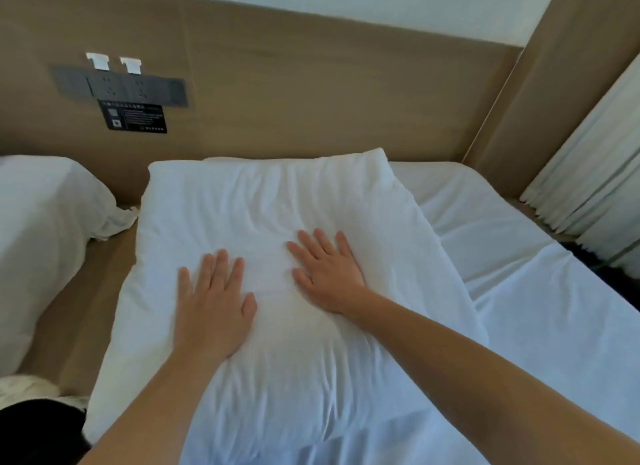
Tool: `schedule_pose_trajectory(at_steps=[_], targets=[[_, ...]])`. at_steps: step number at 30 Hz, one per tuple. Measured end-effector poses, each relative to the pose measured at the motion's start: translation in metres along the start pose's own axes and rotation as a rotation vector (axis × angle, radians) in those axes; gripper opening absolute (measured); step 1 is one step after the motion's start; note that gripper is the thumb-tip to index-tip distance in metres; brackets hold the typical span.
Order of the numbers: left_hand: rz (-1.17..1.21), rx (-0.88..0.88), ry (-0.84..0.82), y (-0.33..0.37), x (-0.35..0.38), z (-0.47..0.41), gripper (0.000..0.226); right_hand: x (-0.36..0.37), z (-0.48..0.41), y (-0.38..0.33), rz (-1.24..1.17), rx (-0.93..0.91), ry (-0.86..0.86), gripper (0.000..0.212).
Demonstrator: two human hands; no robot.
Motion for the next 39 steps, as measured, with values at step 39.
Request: schedule_pose_trajectory(at_steps=[39], targets=[[0.071,0.079,-0.057,0.03,-0.034,0.016,0.063,-0.018,0.022,-0.009,-0.146,0.067,0.069,0.056]])
Point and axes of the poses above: each hand's wrist, its own z-axis away from the middle knuckle, its own x-axis out of the palm, y = z × x, the point moved 6 cm from there along -z, towards the middle knuckle, and after that the axes turned 10 degrees about -x, right-handed, at the moved point
